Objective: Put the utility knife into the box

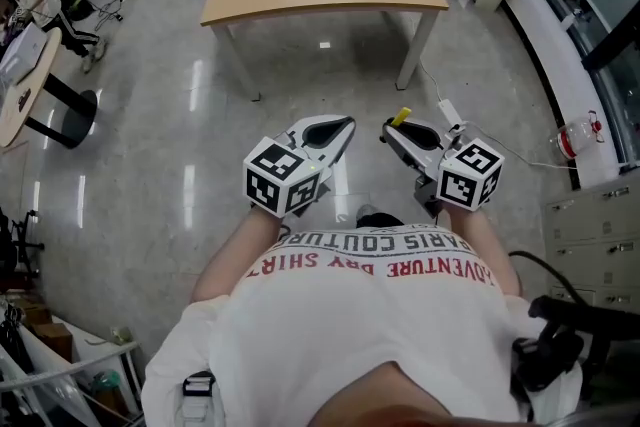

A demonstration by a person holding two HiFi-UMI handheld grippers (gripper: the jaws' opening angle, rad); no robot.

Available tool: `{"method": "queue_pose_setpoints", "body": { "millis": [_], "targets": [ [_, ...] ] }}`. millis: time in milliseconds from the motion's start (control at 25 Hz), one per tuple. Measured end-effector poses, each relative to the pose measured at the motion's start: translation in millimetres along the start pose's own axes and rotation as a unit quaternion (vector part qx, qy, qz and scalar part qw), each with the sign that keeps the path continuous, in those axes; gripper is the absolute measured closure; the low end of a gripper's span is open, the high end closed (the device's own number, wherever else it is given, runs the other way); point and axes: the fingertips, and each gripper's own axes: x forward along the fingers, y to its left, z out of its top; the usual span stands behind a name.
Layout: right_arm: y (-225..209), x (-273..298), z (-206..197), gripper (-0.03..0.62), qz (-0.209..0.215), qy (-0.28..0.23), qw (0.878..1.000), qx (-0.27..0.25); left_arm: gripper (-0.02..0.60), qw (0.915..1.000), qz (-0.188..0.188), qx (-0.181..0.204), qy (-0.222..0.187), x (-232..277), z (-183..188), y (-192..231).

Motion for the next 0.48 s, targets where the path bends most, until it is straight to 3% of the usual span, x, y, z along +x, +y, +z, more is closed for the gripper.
{"method": "queue_pose_setpoints", "body": {
  "millis": [200, 480],
  "targets": [
    [-42, 23, 11, 0.552, 0.006, 0.000, 1.000, 0.005, 0.580, 0.9999, 0.009, -0.011, -0.003, 30, 10, 41],
    [-186, 92, 38, 0.551, 0.009, 0.003, 1.000, 0.015, 0.580, 0.9992, 0.022, -0.028, 0.019, 138, 19, 155]
  ]
}}
